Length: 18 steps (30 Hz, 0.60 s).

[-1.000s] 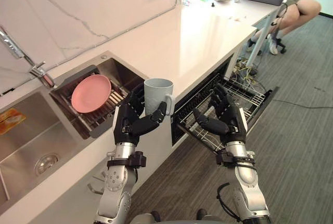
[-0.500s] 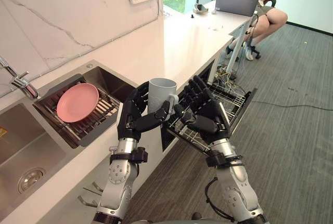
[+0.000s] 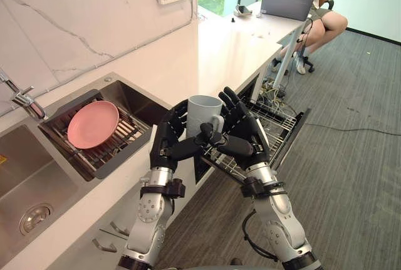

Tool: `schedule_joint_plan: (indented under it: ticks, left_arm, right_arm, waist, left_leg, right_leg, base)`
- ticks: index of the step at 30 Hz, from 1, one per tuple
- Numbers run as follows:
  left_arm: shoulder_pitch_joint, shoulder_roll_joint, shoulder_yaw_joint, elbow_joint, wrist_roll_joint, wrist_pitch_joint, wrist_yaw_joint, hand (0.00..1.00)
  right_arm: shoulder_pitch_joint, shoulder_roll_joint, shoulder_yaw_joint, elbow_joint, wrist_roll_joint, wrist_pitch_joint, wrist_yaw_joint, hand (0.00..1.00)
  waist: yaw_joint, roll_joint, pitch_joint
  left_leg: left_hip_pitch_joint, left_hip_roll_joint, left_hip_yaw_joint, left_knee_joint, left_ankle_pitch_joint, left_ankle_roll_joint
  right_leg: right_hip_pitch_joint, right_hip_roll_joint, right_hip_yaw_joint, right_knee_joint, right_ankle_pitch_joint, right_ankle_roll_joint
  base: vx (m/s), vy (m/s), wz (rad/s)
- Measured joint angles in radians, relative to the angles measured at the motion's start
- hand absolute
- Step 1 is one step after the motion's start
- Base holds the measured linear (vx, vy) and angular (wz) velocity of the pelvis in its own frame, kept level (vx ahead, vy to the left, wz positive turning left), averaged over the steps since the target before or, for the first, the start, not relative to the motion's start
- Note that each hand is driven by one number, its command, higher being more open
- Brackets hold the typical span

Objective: Walk over to the sink, pick up the cup, carry it to the dishwasher, place the cup inside the dishwasher, then close the dishwasher door

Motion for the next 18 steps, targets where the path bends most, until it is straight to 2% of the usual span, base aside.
schedule_joint_plan:
  ticks: [11,12,18]
  left_arm:
    - [0.0,0.003,-0.053,-0.001,0.002,0.001,0.003,0.3]
    - [0.0,0.003,-0.053,0.0,0.002,0.003,0.004,0.3]
    - [-0.013,0.017,-0.054,0.0,0.029,0.027,0.026,0.3]
  right_arm:
    - [-0.046,0.032,0.001,0.011,-0.07,0.003,-0.113,0.9]
    - [-0.049,0.032,0.002,0.011,-0.078,0.01,-0.119,0.3]
    - [-0.075,0.012,0.008,0.032,-0.077,0.05,-0.136,0.3]
  waist:
    - [0.003,-0.008,-0.009]
    - [0.002,-0.008,-0.014]
    - [0.001,-0.01,-0.03]
  left_leg:
    - [0.009,-0.011,-0.018,-0.053,0.04,0.002]
    - [0.008,-0.011,-0.018,-0.054,0.041,0.001]
    - [0.008,-0.01,-0.018,-0.054,0.042,0.0]
  right_leg:
    - [-0.005,-0.007,-0.019,0.0,0.0,0.0]
    - [-0.008,-0.006,-0.019,0.001,0.0,0.0]
    - [-0.008,-0.006,-0.019,0.002,0.0,0.0]
  base:
    - [-0.02,0.003,0.05]
    - [0.0,0.0,0.0]
    - [-0.01,0.002,0.0]
